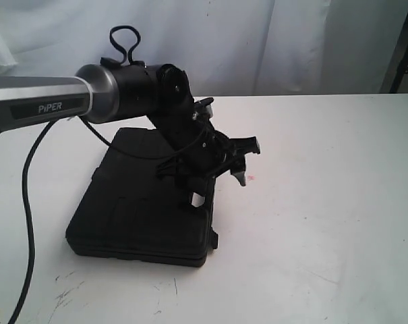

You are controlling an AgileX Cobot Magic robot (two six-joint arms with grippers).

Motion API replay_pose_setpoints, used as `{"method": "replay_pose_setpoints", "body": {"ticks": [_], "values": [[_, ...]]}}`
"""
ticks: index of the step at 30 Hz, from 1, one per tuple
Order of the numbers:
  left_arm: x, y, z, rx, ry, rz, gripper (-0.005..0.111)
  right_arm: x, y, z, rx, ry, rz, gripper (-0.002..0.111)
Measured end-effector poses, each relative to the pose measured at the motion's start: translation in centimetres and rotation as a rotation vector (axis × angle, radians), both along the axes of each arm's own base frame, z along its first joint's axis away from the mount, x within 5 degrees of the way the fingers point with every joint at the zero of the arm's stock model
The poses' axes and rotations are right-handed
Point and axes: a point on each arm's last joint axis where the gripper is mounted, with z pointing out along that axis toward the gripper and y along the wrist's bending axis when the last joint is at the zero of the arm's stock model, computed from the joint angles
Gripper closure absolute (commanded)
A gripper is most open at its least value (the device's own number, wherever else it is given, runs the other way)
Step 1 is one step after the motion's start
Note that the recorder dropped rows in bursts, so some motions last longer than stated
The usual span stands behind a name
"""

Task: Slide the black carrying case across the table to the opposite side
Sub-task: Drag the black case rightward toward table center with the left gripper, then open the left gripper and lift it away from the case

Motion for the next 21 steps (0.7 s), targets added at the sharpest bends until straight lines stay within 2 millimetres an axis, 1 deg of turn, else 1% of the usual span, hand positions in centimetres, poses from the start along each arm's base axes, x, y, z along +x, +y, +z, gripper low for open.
{"method": "replay_pose_setpoints", "body": {"ticks": [2, 6, 7, 10, 12, 14, 19, 21], "values": [[0.3, -0.2, 1.2, 0.008, -0.002, -0.020, 0.039, 0.0, 0.0, 0.0, 0.000, 0.000, 0.000, 0.108], [0.5, -0.3, 2.6, 0.030, -0.002, -0.055, 0.039, 0.0, 0.0, 0.0, 0.000, 0.000, 0.000, 0.108], [0.5, -0.2, 3.0, 0.040, -0.005, -0.094, 0.039, 0.0, 0.0, 0.0, 0.000, 0.000, 0.000, 0.108], [0.3, 0.0, 3.3, 0.071, -0.002, -0.165, 0.040, 0.0, 0.0, 0.0, 0.000, 0.000, 0.000, 0.108], [0.3, 0.4, 3.8, 0.108, -0.019, -0.196, 0.052, 0.0, 0.0, 0.0, 0.000, 0.000, 0.000, 0.108], [0.2, 0.9, 4.9, 0.144, -0.056, -0.213, 0.065, 0.0, 0.0, 0.0, 0.000, 0.000, 0.000, 0.108], [-0.1, 3.0, 9.3, 0.267, -0.195, -0.214, 0.104, 0.0, 0.0, 0.0, 0.000, 0.000, 0.000, 0.108], [-0.5, 4.0, 10.9, 0.300, -0.253, -0.190, 0.106, 0.0, 0.0, 0.0, 0.000, 0.000, 0.000, 0.108]]}}
